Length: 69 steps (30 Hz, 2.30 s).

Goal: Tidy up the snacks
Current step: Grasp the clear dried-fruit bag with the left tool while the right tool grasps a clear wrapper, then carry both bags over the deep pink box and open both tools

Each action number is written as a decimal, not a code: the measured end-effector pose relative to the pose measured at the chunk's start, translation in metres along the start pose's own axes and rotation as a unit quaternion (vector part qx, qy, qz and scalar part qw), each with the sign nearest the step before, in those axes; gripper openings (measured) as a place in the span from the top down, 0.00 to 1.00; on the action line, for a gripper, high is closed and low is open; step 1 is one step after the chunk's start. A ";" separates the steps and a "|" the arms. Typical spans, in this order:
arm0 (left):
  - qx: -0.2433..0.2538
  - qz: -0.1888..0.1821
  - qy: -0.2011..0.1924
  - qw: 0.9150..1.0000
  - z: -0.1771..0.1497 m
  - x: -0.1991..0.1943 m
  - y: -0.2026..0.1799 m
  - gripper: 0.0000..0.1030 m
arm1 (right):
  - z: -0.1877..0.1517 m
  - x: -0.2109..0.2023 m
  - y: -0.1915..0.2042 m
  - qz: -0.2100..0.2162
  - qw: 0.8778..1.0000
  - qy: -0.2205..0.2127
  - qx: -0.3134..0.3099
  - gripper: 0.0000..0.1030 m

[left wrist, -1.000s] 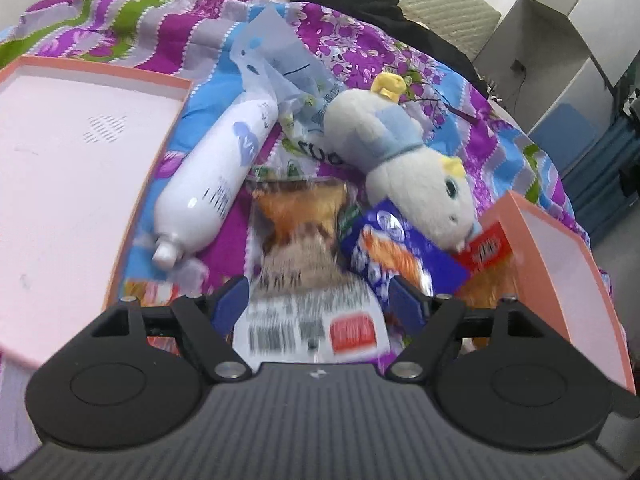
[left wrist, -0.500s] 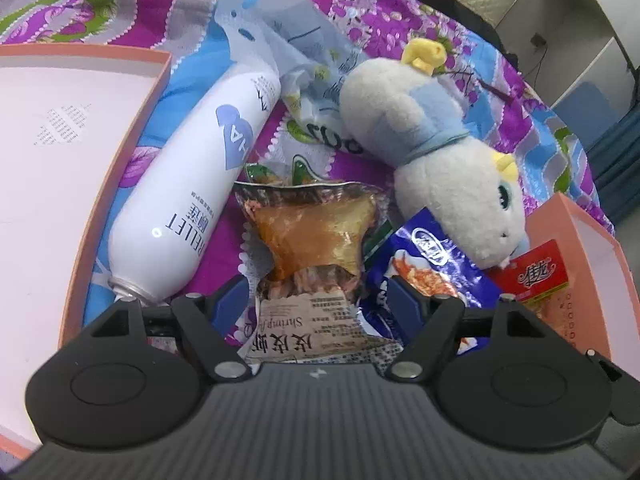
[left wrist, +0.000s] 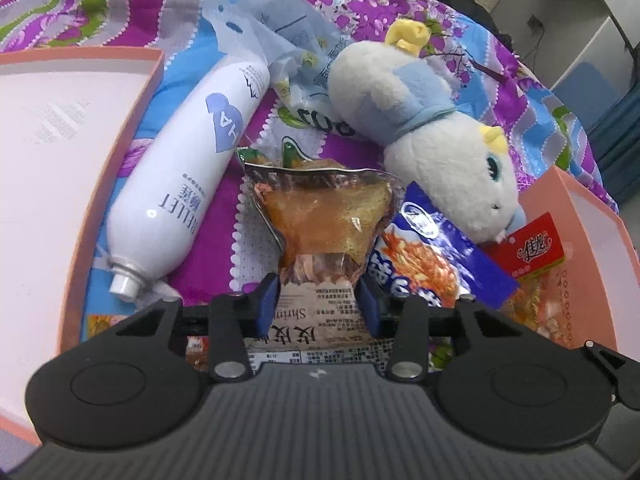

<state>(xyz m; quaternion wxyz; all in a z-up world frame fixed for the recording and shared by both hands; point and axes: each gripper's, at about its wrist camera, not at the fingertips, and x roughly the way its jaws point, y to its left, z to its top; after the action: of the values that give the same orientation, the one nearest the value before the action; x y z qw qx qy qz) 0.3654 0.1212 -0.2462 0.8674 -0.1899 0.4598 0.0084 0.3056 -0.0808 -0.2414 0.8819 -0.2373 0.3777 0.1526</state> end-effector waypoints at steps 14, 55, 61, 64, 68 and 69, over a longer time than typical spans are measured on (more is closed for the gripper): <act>0.010 0.004 -0.033 0.999 -0.052 -0.084 -0.014 0.54 | -0.029 -0.067 0.002 0.070 0.994 -0.046 0.073 0.69; 0.103 -0.067 -0.124 0.985 -0.106 -0.243 -0.154 0.54 | -0.082 -0.241 -0.103 0.016 0.954 -0.212 0.212 0.71; 0.136 -0.095 -0.144 0.976 -0.077 -0.243 -0.202 0.54 | -0.073 -0.249 -0.139 -0.021 0.950 -0.227 0.211 0.71; 0.140 -0.112 -0.142 0.974 -0.061 -0.235 -0.224 0.54 | -0.070 -0.249 -0.157 -0.034 0.949 -0.229 0.216 0.71; 0.158 -0.122 -0.134 0.971 -0.049 -0.220 -0.253 0.54 | -0.071 -0.241 -0.185 -0.049 0.947 -0.216 0.231 0.71; 0.163 -0.123 -0.131 0.970 -0.045 -0.214 -0.261 0.54 | -0.071 -0.237 -0.192 -0.052 0.947 -0.210 0.239 0.71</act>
<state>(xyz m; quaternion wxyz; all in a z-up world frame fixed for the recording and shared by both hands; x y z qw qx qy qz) 0.2555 -0.1023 -0.0142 0.9336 -0.0980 0.3108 -0.1487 0.1913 -0.3013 -0.0509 0.9789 -0.0017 0.1960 0.0582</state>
